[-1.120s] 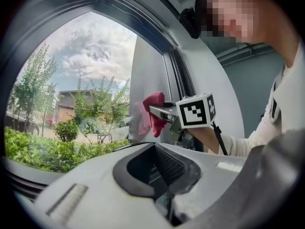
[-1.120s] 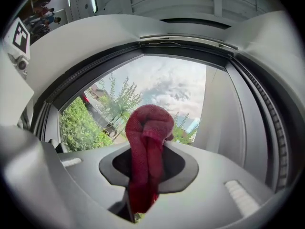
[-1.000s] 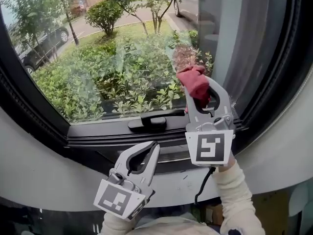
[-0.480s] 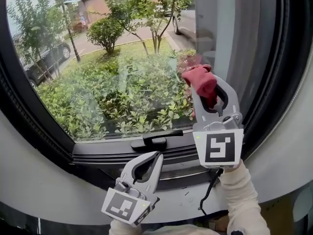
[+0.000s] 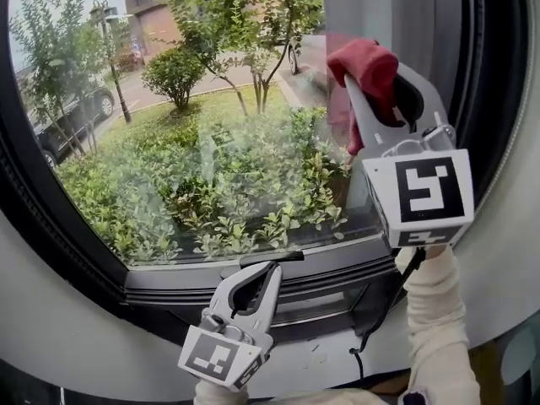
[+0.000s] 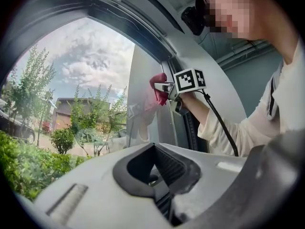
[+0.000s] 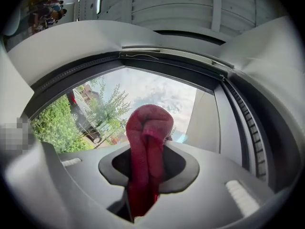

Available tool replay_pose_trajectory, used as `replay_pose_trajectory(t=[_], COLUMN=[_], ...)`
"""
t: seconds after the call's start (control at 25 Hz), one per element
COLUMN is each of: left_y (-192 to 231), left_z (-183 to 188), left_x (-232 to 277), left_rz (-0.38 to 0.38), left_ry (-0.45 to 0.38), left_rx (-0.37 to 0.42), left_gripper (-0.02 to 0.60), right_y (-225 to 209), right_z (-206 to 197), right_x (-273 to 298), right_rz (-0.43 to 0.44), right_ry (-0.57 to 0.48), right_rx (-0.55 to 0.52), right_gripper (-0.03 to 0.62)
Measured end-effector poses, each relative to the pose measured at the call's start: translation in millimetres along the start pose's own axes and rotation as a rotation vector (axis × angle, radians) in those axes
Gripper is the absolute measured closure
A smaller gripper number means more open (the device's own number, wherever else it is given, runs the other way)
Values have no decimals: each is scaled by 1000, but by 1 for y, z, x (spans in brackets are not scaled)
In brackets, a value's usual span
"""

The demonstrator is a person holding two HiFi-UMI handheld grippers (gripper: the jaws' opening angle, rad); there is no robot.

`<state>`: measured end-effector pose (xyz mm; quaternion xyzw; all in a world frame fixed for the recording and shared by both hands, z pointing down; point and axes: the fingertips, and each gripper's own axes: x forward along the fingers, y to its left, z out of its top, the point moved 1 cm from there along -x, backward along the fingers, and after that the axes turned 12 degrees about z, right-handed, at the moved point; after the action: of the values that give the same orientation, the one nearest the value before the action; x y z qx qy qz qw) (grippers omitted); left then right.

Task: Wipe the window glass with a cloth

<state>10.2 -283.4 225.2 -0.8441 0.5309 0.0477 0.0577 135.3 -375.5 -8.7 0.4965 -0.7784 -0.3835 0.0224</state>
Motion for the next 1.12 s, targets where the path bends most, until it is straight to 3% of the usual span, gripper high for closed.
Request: replay_pose_trajectory(t=[0.4,0.72,1.12], left_y=[-9,-25,-36], left_z=[-9,-38,-65], left_x=[10,7,-4], left_rz=[-20,-48,-56], left_ry=[17,61,116], left_rx=[-13,21,38], left_gripper=[580,580,580], right_y=[1,48,116], right_z=[2,-64,-142], right_x=[-7,-39,-72], right_rz=[-14,-20,25], right_ry=[-43,-27,112], right_rx=[-19,48,95], right_gripper=[474,474,474])
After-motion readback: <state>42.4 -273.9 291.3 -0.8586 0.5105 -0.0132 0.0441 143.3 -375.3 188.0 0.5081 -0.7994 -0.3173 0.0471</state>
